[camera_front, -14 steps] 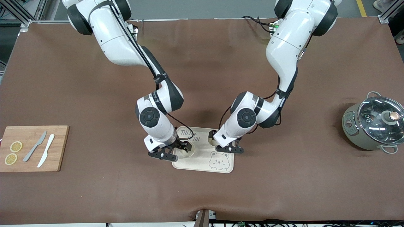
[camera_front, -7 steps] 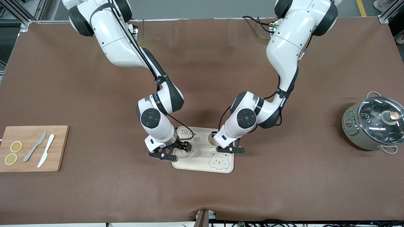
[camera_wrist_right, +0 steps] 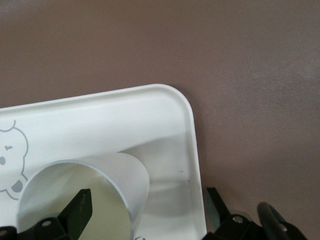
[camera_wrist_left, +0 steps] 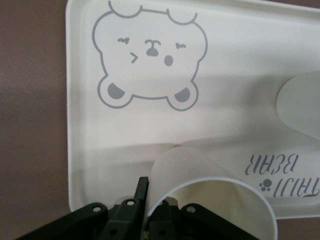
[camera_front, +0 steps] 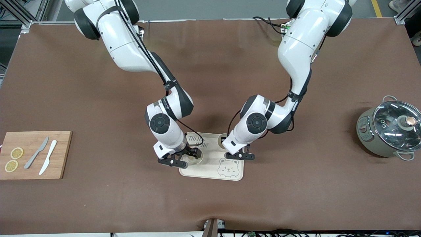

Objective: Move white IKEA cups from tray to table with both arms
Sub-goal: 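Lift the cup with the left gripper toward the pot while the right gripper lifts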

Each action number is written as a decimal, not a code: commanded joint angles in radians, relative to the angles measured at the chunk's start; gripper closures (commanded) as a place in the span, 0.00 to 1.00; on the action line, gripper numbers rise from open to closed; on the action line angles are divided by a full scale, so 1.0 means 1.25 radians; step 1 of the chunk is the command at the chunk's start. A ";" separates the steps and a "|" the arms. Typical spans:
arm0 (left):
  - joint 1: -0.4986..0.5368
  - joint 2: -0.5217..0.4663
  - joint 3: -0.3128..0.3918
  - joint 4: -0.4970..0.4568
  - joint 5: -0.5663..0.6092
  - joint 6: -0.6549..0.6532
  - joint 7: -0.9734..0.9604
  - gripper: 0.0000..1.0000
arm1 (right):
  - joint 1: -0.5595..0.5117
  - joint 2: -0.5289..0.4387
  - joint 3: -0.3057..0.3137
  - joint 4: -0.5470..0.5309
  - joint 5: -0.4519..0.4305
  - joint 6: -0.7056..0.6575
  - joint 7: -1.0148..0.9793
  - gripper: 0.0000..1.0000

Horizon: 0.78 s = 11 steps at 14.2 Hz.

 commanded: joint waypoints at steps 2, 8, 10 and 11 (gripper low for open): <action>0.059 -0.132 0.007 -0.016 0.036 -0.175 -0.009 1.00 | 0.007 0.013 -0.008 0.024 0.003 0.002 0.014 0.43; 0.141 -0.231 -0.002 -0.026 0.080 -0.296 0.066 1.00 | 0.008 0.013 -0.008 0.023 0.003 0.002 0.018 0.88; 0.163 -0.250 -0.004 -0.027 0.069 -0.309 0.083 1.00 | 0.019 0.013 -0.009 0.023 0.000 0.003 0.021 0.95; 0.172 -0.260 -0.004 -0.027 0.071 -0.314 0.104 1.00 | 0.019 0.013 -0.008 0.023 0.000 0.003 0.021 0.95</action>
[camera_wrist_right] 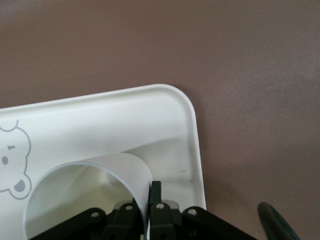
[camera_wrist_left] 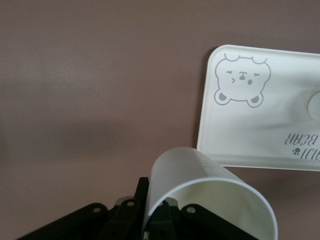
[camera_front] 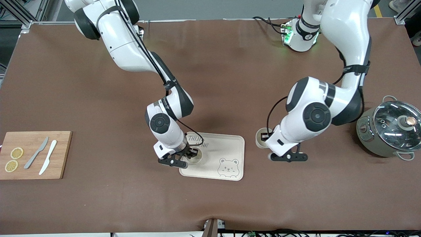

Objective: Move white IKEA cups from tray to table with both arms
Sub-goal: 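Lift the cup with the left gripper toward the pot while the right gripper lifts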

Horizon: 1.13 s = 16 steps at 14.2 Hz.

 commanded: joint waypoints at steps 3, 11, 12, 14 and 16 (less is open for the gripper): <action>0.069 -0.073 -0.009 -0.035 0.009 -0.040 0.090 1.00 | 0.013 0.006 -0.008 0.024 0.003 -0.005 0.017 0.94; 0.166 -0.127 -0.012 -0.090 0.007 -0.051 0.118 1.00 | -0.028 -0.080 -0.015 0.078 0.000 -0.258 -0.008 1.00; 0.174 -0.136 -0.012 -0.101 0.007 -0.051 0.124 1.00 | -0.040 -0.090 -0.015 0.081 0.000 -0.279 -0.044 1.00; 0.187 -0.168 -0.012 -0.125 0.007 -0.048 0.127 1.00 | -0.085 -0.132 -0.014 0.080 0.002 -0.306 -0.161 1.00; 0.187 -0.204 -0.010 -0.144 0.011 -0.050 0.129 1.00 | -0.150 -0.167 -0.013 0.072 0.007 -0.364 -0.282 1.00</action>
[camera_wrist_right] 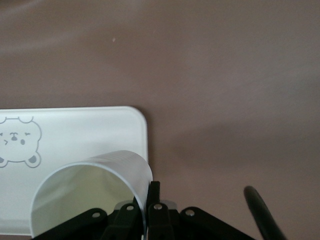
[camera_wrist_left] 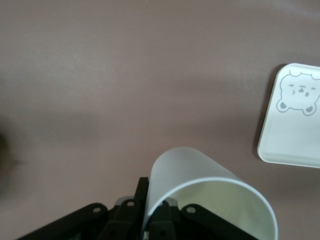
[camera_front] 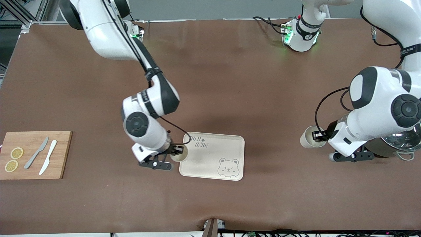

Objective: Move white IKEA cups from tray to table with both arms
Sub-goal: 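Carry the cup with the right gripper toward the cutting board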

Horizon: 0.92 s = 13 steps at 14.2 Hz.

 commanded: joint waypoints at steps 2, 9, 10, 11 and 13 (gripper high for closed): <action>0.011 -0.121 -0.004 -0.089 0.019 -0.001 0.013 1.00 | -0.126 -0.074 0.016 -0.016 0.006 -0.113 -0.212 1.00; 0.043 -0.244 -0.007 -0.279 0.032 0.101 0.051 1.00 | -0.302 -0.139 0.016 -0.159 0.007 -0.112 -0.549 1.00; 0.043 -0.256 -0.007 -0.327 0.032 0.155 0.057 1.00 | -0.313 -0.139 0.016 -0.176 0.007 -0.098 -0.571 1.00; 0.044 -0.258 -0.006 -0.363 0.032 0.191 0.068 1.00 | -0.325 -0.141 0.016 -0.201 0.008 -0.078 -0.597 1.00; 0.046 -0.252 -0.004 -0.410 0.033 0.218 0.100 1.00 | -0.343 -0.158 0.016 -0.278 0.008 0.015 -0.662 1.00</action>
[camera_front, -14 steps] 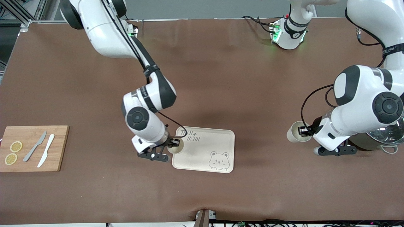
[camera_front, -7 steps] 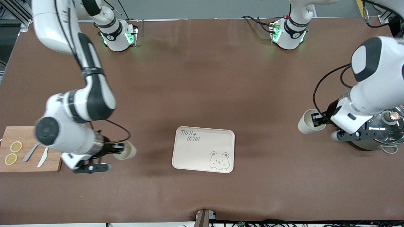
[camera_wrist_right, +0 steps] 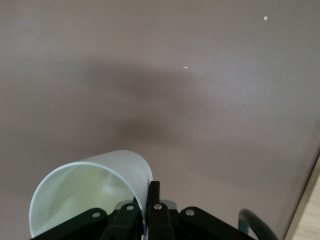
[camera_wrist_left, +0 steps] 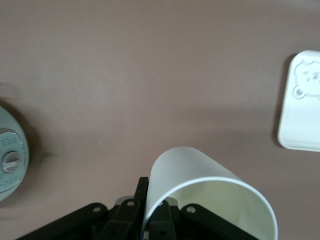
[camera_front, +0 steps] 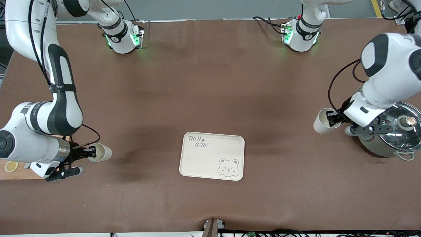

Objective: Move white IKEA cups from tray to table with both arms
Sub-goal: 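Carry the cup with the right gripper toward the cutting board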

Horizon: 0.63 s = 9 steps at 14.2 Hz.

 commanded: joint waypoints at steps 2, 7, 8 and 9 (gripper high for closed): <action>0.035 -0.030 -0.007 -0.128 0.018 0.060 0.055 1.00 | -0.022 -0.062 0.017 -0.184 0.009 0.171 -0.085 1.00; 0.041 0.037 -0.007 -0.169 0.018 0.082 0.067 1.00 | -0.018 -0.056 0.021 -0.285 0.010 0.345 -0.088 1.00; 0.039 0.051 -0.007 -0.170 0.018 0.092 0.067 1.00 | -0.016 -0.054 0.022 -0.287 0.010 0.355 -0.088 1.00; 0.039 0.057 -0.007 -0.179 0.018 0.107 0.067 1.00 | -0.016 -0.050 0.022 -0.288 0.011 0.363 -0.088 1.00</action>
